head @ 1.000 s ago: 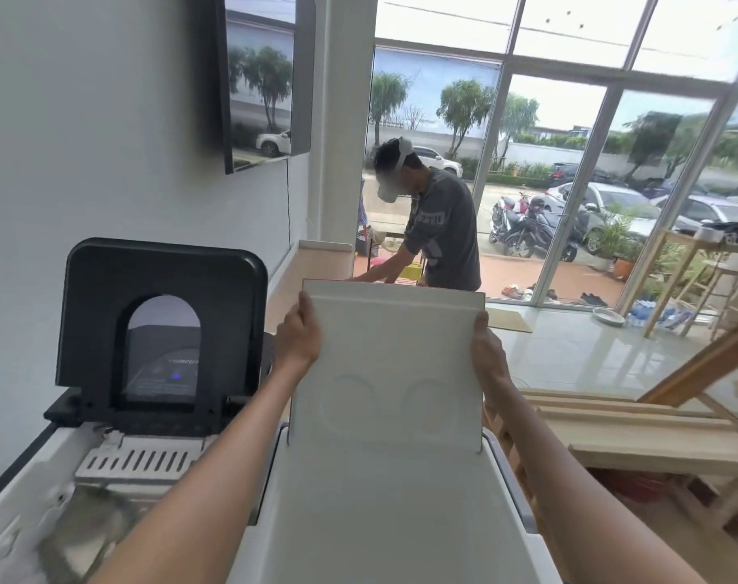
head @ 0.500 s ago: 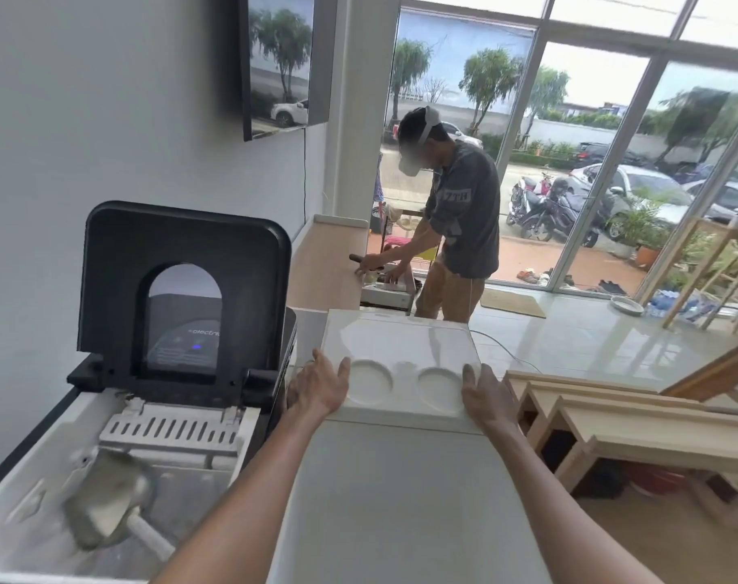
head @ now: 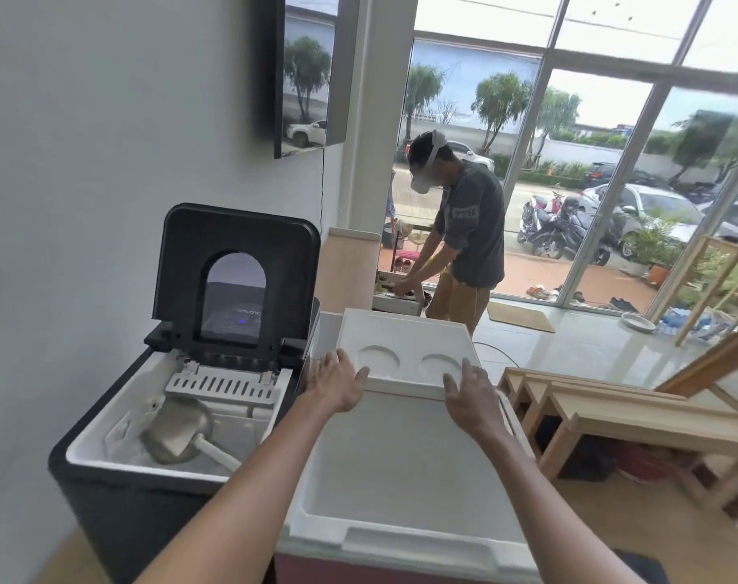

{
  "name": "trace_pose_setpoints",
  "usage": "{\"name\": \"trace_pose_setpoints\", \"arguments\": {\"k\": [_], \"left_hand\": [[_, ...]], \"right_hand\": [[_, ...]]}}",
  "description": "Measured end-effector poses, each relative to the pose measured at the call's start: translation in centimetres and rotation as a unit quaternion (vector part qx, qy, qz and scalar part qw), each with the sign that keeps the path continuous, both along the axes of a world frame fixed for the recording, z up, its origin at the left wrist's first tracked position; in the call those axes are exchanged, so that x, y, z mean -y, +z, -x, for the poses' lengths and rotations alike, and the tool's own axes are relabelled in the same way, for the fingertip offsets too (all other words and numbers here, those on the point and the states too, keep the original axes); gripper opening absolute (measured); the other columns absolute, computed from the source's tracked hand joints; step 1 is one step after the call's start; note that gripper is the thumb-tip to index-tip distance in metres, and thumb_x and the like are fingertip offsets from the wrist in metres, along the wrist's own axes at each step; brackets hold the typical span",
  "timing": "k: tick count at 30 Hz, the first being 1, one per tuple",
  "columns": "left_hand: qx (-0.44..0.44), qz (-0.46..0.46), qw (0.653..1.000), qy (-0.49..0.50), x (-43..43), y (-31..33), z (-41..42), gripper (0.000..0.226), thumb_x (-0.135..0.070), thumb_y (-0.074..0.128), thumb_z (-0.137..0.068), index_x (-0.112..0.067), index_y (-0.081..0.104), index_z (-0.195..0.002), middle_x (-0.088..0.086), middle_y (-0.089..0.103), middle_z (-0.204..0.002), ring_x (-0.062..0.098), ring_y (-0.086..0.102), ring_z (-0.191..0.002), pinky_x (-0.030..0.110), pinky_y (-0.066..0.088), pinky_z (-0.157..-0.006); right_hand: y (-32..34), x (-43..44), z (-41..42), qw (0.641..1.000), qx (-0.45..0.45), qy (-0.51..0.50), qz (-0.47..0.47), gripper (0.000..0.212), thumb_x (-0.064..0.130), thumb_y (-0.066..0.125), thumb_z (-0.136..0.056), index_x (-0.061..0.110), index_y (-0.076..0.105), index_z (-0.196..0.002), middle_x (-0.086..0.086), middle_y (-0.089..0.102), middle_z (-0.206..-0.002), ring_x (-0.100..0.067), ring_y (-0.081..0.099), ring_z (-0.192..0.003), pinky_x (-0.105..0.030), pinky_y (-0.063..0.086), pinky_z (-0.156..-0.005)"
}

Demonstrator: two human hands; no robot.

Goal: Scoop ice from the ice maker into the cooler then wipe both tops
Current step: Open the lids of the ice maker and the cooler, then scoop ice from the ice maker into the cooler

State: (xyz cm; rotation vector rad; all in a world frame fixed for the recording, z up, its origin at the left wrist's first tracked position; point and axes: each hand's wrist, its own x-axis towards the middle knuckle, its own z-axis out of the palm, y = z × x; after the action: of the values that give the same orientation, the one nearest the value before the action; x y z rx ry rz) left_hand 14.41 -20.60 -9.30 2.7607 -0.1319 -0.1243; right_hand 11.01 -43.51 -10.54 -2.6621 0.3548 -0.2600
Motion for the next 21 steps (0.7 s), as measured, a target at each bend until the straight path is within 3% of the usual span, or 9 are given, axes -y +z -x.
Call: {"name": "trace_pose_setpoints", "arguments": {"k": [4,9,15,17,20,21], "left_hand": [[0.001,0.003,1.0,-0.027,-0.9,2.1,4.1,0.072,-0.05,0.027,-0.101,0.0,0.016,-0.151,0.019,0.02,-0.157,0.033,0.02,-0.145,0.045,0.021,-0.114],[0.023,0.044,0.995,-0.081,-3.9,4.3,8.5,0.064,-0.052,0.033,-0.099,-0.008,0.031,-0.145,0.015,0.027,-0.152,0.033,0.03,-0.14,0.046,0.03,-0.111],[0.029,0.017,0.999,-0.022,-12.3,5.0,11.9,0.066,-0.045,0.03,-0.102,-0.004,0.019,-0.152,0.017,0.012,-0.16,0.028,0.013,-0.148,0.039,0.015,-0.119],[0.027,0.007,1.0,0.0,-15.6,4.6,12.1,0.064,-0.045,0.031,-0.102,-0.004,0.023,-0.151,0.016,0.016,-0.159,0.027,0.015,-0.147,0.039,0.016,-0.119],[0.056,-0.004,0.998,0.021,-20.1,3.6,11.8,0.056,-0.047,0.038,-0.097,-0.011,0.039,-0.141,0.013,0.039,-0.147,0.03,0.035,-0.136,0.041,0.03,-0.112],[0.062,-0.003,0.998,0.024,-21.4,3.3,11.9,0.056,-0.046,0.04,-0.097,-0.013,0.036,-0.142,0.012,0.04,-0.144,0.03,0.036,-0.134,0.042,0.031,-0.111]], "right_hand": [[2.2,-2.6,3.9,0.999,-0.01,0.038,0.016,0.056,0.049,0.03,-0.101,0.018,0.032,-0.147,-0.011,0.038,-0.151,-0.033,0.039,-0.136,-0.049,0.034,-0.108],[4.1,-6.6,7.2,0.996,0.012,0.087,-0.016,0.054,0.039,0.034,-0.105,0.008,0.033,-0.149,-0.019,0.038,-0.15,-0.033,0.038,-0.137,-0.039,0.031,-0.107],[4.0,-11.9,9.2,0.99,0.013,0.135,-0.038,0.052,0.038,0.037,-0.104,0.007,0.039,-0.145,-0.022,0.046,-0.14,-0.037,0.043,-0.131,-0.043,0.034,-0.107],[4.3,-14.0,9.5,0.987,0.015,0.158,-0.037,0.053,0.039,0.036,-0.104,0.009,0.036,-0.148,-0.019,0.044,-0.143,-0.035,0.042,-0.133,-0.043,0.034,-0.108],[4.7,-17.5,9.5,0.979,0.036,0.197,-0.046,0.051,0.039,0.038,-0.103,0.011,0.04,-0.146,-0.016,0.045,-0.142,-0.033,0.046,-0.13,-0.044,0.038,-0.108],[5.0,-18.7,9.5,0.975,0.048,0.212,-0.045,0.049,0.038,0.04,-0.103,0.012,0.043,-0.144,-0.015,0.048,-0.139,-0.032,0.047,-0.128,-0.044,0.038,-0.107]]}}
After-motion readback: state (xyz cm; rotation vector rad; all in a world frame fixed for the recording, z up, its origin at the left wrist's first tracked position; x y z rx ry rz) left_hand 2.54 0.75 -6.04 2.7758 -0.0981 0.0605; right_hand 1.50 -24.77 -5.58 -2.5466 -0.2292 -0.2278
